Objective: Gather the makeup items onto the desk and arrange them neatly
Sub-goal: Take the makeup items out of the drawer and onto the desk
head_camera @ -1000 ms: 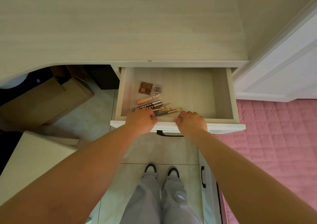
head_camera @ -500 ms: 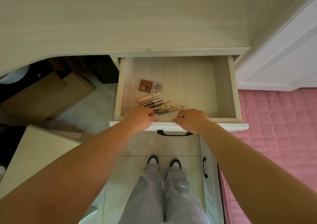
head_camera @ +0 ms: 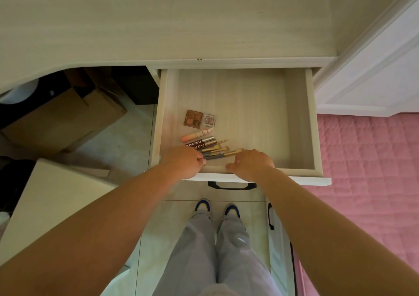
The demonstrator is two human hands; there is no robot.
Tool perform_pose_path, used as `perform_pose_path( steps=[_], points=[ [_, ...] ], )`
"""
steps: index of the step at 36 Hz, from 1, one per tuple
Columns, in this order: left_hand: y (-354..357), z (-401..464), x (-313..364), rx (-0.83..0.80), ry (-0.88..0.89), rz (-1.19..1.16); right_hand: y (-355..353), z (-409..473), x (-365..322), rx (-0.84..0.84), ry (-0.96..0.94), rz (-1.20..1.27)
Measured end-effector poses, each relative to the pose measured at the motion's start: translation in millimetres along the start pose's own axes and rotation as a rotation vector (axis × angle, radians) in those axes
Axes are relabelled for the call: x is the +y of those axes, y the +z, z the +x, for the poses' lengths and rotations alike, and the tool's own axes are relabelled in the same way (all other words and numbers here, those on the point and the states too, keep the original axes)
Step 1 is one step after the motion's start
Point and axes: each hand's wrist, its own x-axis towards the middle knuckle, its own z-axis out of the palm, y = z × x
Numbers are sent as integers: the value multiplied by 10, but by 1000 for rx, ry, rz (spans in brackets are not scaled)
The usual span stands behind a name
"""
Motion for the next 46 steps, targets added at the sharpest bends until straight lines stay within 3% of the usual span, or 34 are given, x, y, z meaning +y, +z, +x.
perform_pose_path(
  steps=[13, 22, 24, 30, 35, 46],
  points=[
    [65, -17, 34, -93, 31, -48, 83, 6, 65, -51, 37, 13],
    [-16, 108, -55, -200, 107, -136, 19, 264, 45, -173, -8, -29],
    [-9, 181, -78, -169, 110, -148, 36, 317, 4, -169, -36, -61],
    [155, 461, -116, 162, -91, -54, 187, 520, -89, -60, -81, -100],
    [290, 692, -188, 171, -104, 17, 299, 725, -130, 85, -235, -143],
    [411, 953, -269, 144, -122, 168, 455, 1049, -181, 127, -344, -302]
  ],
)
